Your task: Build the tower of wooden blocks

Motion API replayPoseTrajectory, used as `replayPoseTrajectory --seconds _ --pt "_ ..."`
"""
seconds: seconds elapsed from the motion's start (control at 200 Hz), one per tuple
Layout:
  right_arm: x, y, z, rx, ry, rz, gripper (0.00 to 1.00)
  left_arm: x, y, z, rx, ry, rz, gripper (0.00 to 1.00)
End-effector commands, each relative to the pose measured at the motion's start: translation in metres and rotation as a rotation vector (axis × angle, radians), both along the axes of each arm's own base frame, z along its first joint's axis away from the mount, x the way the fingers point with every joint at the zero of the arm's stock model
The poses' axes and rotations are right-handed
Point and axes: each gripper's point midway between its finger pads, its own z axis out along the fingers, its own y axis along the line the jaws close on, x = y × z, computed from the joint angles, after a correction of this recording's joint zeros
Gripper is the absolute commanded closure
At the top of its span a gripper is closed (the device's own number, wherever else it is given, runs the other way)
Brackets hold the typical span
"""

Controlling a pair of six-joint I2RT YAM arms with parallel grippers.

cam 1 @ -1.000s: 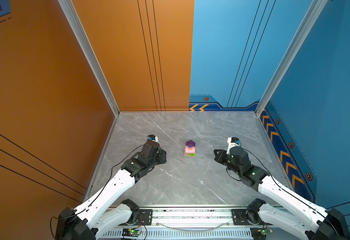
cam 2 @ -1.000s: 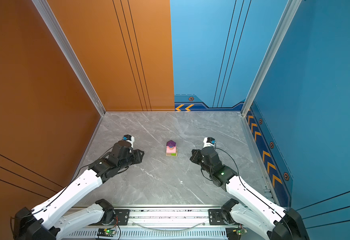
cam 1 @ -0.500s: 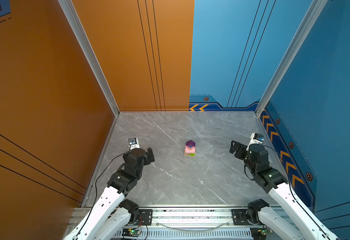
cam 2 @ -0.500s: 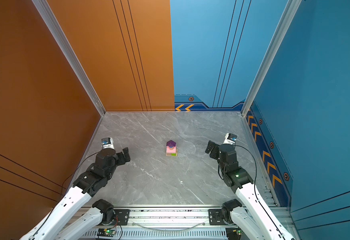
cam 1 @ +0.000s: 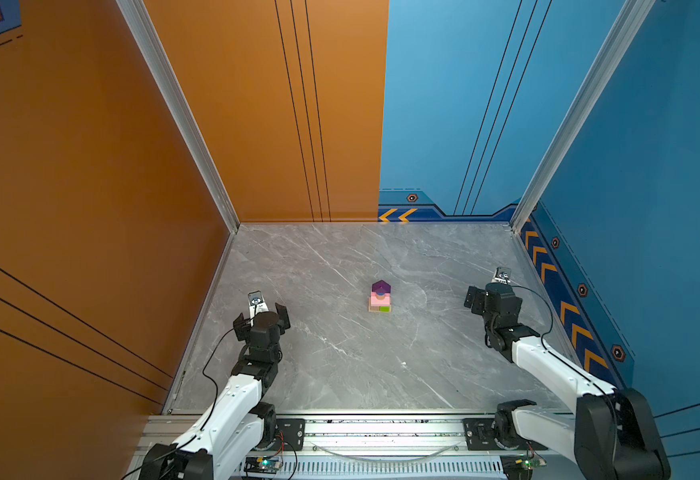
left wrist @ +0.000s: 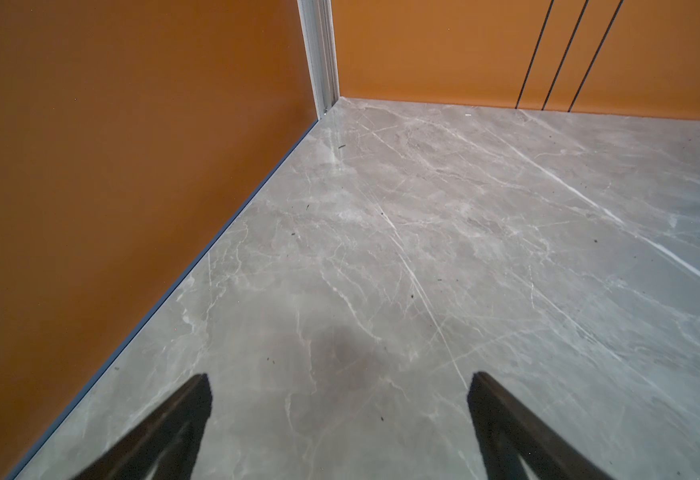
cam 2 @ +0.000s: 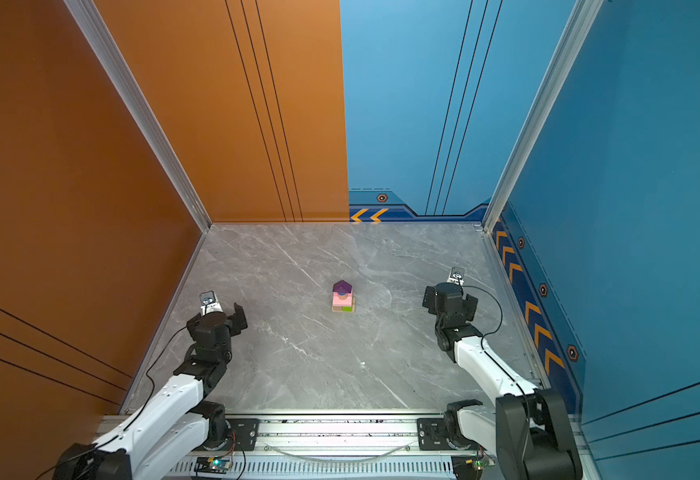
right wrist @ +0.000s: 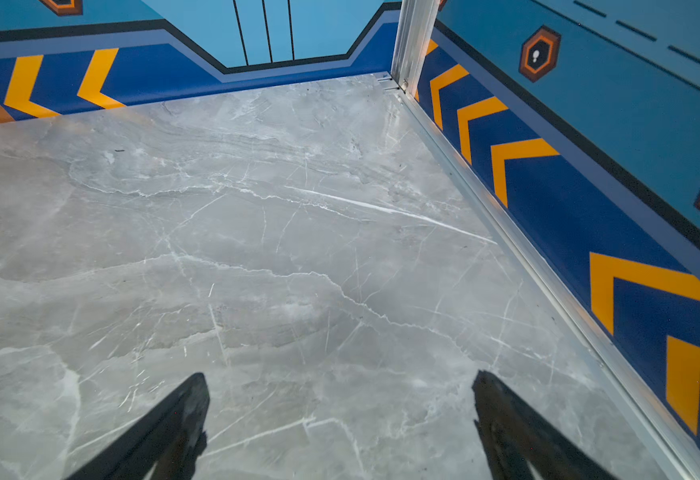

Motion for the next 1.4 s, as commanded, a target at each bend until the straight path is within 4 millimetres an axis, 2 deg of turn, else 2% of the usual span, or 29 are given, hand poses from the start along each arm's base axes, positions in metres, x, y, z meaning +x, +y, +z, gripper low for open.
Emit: replayPoseTrajectory --seconds 0.0,0.18,0.38,0.596,0.776,0.906,1.026,1.392 --pt "0.021 -0.007 0.017 -0.075 -0.105 -0.005 0.0 0.024 -0.008 0.022 -0.015 -0.11 -0.075 0.02" --pt "0.03 -0.009 0.009 -0.105 -0.12 0.004 0.0 0.042 -0.013 0.001 0.006 -0.046 -0.125 0.02" --pt "0.036 -0.017 -0.011 -0.071 -0.133 0.002 0.0 0.065 -0.032 -0.007 0.007 -0.034 -0.238 0.02" --pt "0.039 -0.005 -0.028 -0.049 -0.145 0.091 0.0 0.078 -0.046 -0.008 0.03 -0.053 -0.33 0.02" --pt "0.041 0.001 -0.035 -0.042 -0.152 0.132 0.0 0.087 -0.053 -0.03 0.046 -0.078 -0.378 0.02" --pt "0.042 0.002 -0.037 -0.024 -0.147 0.152 0.0 0.092 -0.048 -0.034 0.024 -0.048 -0.36 0.02" --pt "0.043 0.002 -0.037 -0.014 -0.141 0.156 0.0 0.1 -0.031 -0.039 -0.006 0.009 -0.274 0.02" --pt "0.042 0.001 -0.038 -0.01 -0.139 0.157 0.0 0.1 -0.032 -0.038 -0.018 0.005 -0.284 0.02"
